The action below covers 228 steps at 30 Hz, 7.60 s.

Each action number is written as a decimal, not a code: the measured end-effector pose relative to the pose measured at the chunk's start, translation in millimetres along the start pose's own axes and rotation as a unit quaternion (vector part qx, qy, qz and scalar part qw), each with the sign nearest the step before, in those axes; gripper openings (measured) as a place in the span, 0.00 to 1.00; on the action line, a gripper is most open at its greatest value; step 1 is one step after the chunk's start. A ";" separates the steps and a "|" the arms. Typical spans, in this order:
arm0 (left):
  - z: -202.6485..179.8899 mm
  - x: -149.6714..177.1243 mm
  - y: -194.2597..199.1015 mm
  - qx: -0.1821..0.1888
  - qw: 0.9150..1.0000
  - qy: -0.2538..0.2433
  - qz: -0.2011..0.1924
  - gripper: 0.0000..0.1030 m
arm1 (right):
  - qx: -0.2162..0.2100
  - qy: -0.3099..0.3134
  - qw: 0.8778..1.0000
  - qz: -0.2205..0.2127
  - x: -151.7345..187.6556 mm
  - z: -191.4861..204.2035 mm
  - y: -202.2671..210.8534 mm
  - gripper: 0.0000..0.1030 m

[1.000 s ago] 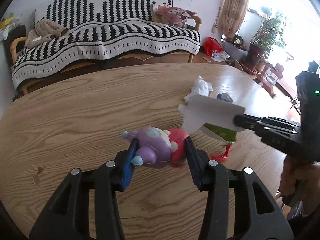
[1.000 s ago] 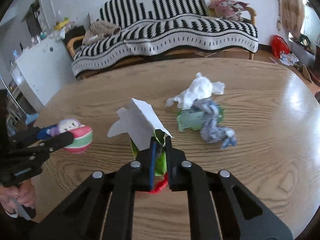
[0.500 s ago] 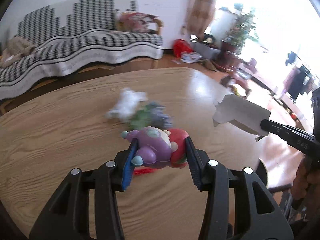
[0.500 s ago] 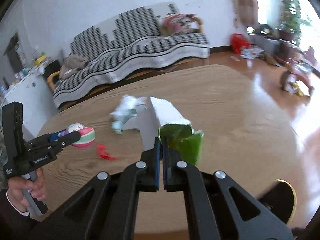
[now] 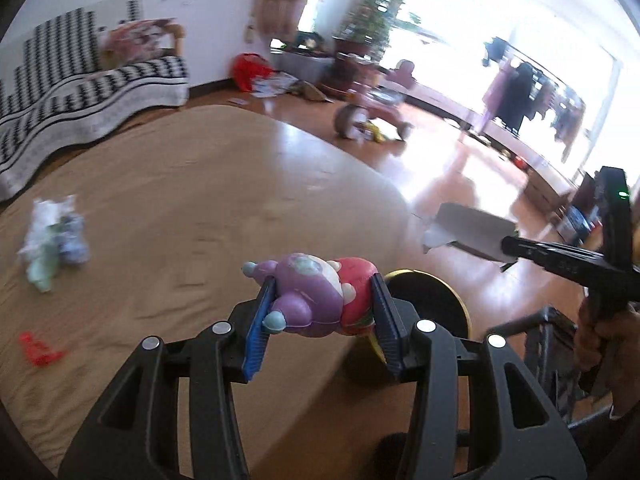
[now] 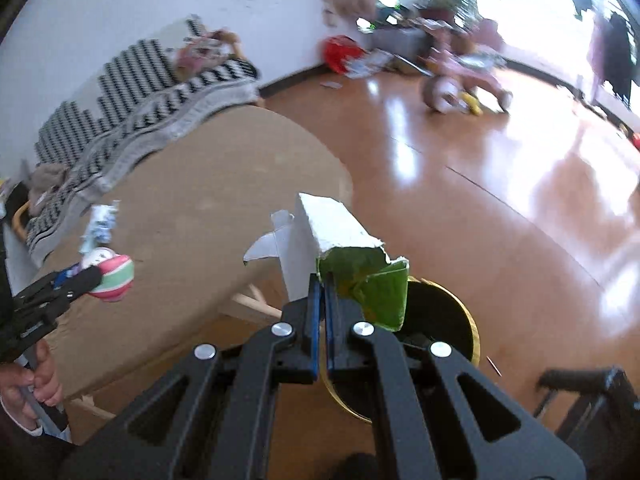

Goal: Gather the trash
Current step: 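Carry the carton over the bin and open the right gripper, then open the left gripper over the bin to drop the toy, then grasp the crumpled foil with the right gripper while the left grasps a green plastic piece, then carry the foil and green piece over the bin and open the right gripper, then open the left gripper over the bin to drop the green piece, then grasp the red ribbon with the right gripper while the left grasps the white tissue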

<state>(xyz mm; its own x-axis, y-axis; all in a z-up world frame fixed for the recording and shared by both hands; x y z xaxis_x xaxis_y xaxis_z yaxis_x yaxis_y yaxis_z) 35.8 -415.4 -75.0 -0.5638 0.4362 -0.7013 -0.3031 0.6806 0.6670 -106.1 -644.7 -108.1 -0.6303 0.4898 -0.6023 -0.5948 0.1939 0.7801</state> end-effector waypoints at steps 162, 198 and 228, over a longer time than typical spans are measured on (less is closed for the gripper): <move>-87.0 2.6 -67.7 0.031 0.997 -0.055 0.034 0.20 | 0.021 -0.030 0.996 0.087 49.3 -66.4 -34.2 0.16; -132.9 51.6 -146.2 0.079 0.986 -0.087 0.114 0.20 | 0.035 -0.051 0.995 0.079 42.9 -94.1 -33.2 0.65; 150.0 16.6 58.1 -0.144 0.987 0.075 -0.004 0.88 | -0.074 0.118 0.990 0.013 -17.9 194.4 -41.2 0.81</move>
<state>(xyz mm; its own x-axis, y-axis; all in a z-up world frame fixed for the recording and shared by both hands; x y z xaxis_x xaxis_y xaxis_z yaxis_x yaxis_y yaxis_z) 124.1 -280.3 -85.6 -0.6612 0.3239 -0.6766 -0.5017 0.4797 0.7199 26.6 -496.2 -96.6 -0.7351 0.2780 -0.6183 -0.6324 0.0475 0.7732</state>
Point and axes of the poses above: each gripper's, at about its wrist camera, not at the fingertips, and y roughly against the way its jaws point, z to its left, x to its underside, the point moved 7 cm from there along -y, roughly the way its jaws point, and after that the axes turned 5 degrees about x, right-handed, at the moved point
